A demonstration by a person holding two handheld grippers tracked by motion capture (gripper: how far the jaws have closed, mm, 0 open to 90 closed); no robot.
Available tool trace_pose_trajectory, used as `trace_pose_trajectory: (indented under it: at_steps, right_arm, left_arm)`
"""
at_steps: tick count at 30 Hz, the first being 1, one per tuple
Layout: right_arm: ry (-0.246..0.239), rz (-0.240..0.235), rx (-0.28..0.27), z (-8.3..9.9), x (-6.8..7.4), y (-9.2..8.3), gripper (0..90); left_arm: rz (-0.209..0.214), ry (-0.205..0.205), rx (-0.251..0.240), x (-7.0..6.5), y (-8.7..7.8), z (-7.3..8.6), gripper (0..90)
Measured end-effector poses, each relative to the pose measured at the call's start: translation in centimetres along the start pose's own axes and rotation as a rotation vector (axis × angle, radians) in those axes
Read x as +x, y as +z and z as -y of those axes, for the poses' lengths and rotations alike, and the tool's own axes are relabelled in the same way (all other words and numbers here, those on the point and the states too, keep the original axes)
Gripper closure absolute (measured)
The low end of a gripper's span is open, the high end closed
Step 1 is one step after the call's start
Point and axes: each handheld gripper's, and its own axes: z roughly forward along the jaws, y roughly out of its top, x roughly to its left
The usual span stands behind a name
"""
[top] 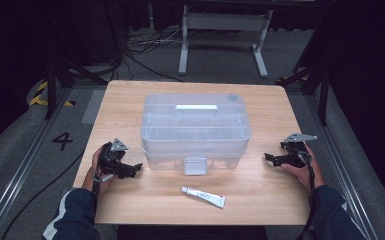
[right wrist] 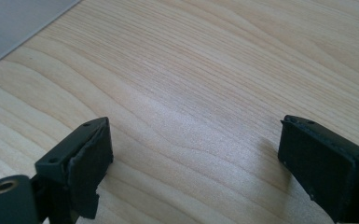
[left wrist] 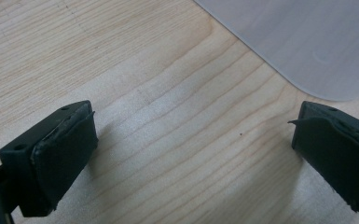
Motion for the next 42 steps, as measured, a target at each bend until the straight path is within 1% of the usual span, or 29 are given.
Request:
trace_pose_trajectory:
  at_steps: [3,5,7,8,9,11,16,17,18,19,20,21,22,24,26,28,29,33,35,36,37,39,41,42]
  right_arm:
    - [0.002,0.001,0.000,0.0,0.0,0.0,10.1]
    - [0.002,0.001,0.000,0.0,0.0,0.0,10.1]
    - [0.002,0.002,0.000,0.0,0.0,0.0,10.1]
    - [0.001,0.002,0.000,0.0,0.0,0.0,10.1]
    - [0.001,0.002,0.000,0.0,0.0,0.0,10.1]
    - [-0.001,0.001,0.000,0.0,0.0,0.0,10.0]
    - [0.004,0.003,0.009,-0.1,-0.1,-0.1,10.4]
    - [0.003,0.004,0.015,-0.1,-0.1,-0.1,11.7]
    - [-0.005,0.000,0.019,-0.2,-0.1,-0.2,14.9]
    - [-0.005,0.000,0.019,-0.2,-0.1,-0.2,14.9]
    - [-0.010,-0.009,0.019,-0.4,0.0,-0.3,19.2]
    - [-0.016,-0.010,0.025,-0.4,0.1,-0.3,18.3]
    - [-0.020,-0.012,0.029,-0.5,0.1,-0.3,17.8]
    - [-0.022,-0.015,0.024,-0.5,0.2,-0.4,18.6]
    - [-0.025,-0.028,-0.003,-0.8,0.3,-0.9,19.6]
    - [-0.014,-0.049,-0.031,-1.2,0.4,-1.5,19.2]
    - [-0.021,-0.057,-0.039,-1.3,0.5,-1.8,19.3]
    - [-0.056,-0.059,-0.061,-2.1,1.2,-2.8,20.5]
    - [-0.079,-0.029,-0.062,-2.5,1.6,-3.3,23.5]
    - [-0.083,-0.027,-0.068,-2.7,1.7,-3.5,23.3]
    - [-0.077,-0.038,-0.087,-3.0,1.8,-3.9,23.8]
    - [-0.090,-0.030,-0.107,-3.5,2.1,-4.5,24.4]
    - [-0.098,-0.049,-0.141,-4.1,2.4,-5.3,26.9]
    - [-0.105,-0.052,-0.148,-4.3,2.5,-5.6,27.3]
  left_arm:
    - [0.005,0.005,-0.003,0.0,-0.1,0.2,0.4]
    - [0.019,0.021,0.002,0.0,-0.3,0.3,0.7]
    - [0.016,0.026,0.000,0.1,-0.3,0.3,0.7]
    - [0.020,0.015,0.001,0.0,-0.3,0.3,0.8]
    - [0.020,0.015,0.001,0.0,-0.3,0.3,0.8]
    - [0.013,0.023,-0.001,0.0,-0.3,0.3,0.7]
    - [0.026,0.027,-0.001,-0.1,-0.6,0.6,0.7]
    - [0.028,0.036,0.000,-0.3,-0.7,0.8,0.7]
    - [0.031,0.039,0.000,-0.4,-0.8,0.9,0.7]
    - [0.031,0.039,0.000,-0.4,-0.8,0.9,0.7]
    - [0.036,0.037,0.001,-0.6,-1.0,1.1,0.7]
    - [0.036,0.037,0.001,-0.6,-1.0,1.1,0.7]
    - [0.046,0.047,0.001,-0.8,-1.1,1.2,0.7]
    - [0.051,0.054,0.001,-0.8,-1.1,1.2,0.7]
    - [0.053,0.054,0.002,-0.9,-1.1,1.2,0.7]
    - [0.053,0.055,0.001,-0.9,-1.1,1.2,0.7]
    - [0.051,0.060,-0.001,-0.9,-1.1,1.2,0.6]
    - [0.053,0.057,0.001,-0.9,-1.1,1.2,0.5]
    - [0.052,0.055,0.001,-0.9,-1.1,1.2,0.3]
    - [0.052,0.055,0.001,-0.9,-1.1,1.2,0.2]
    - [0.052,0.055,0.001,-0.9,-1.1,1.2,0.2]
    - [0.052,0.055,0.001,-0.9,-1.1,1.2,0.2]
    - [0.052,0.055,0.001,-0.9,-1.1,1.2,0.3]
    - [0.052,0.055,0.001,-0.9,-1.1,1.2,0.2]
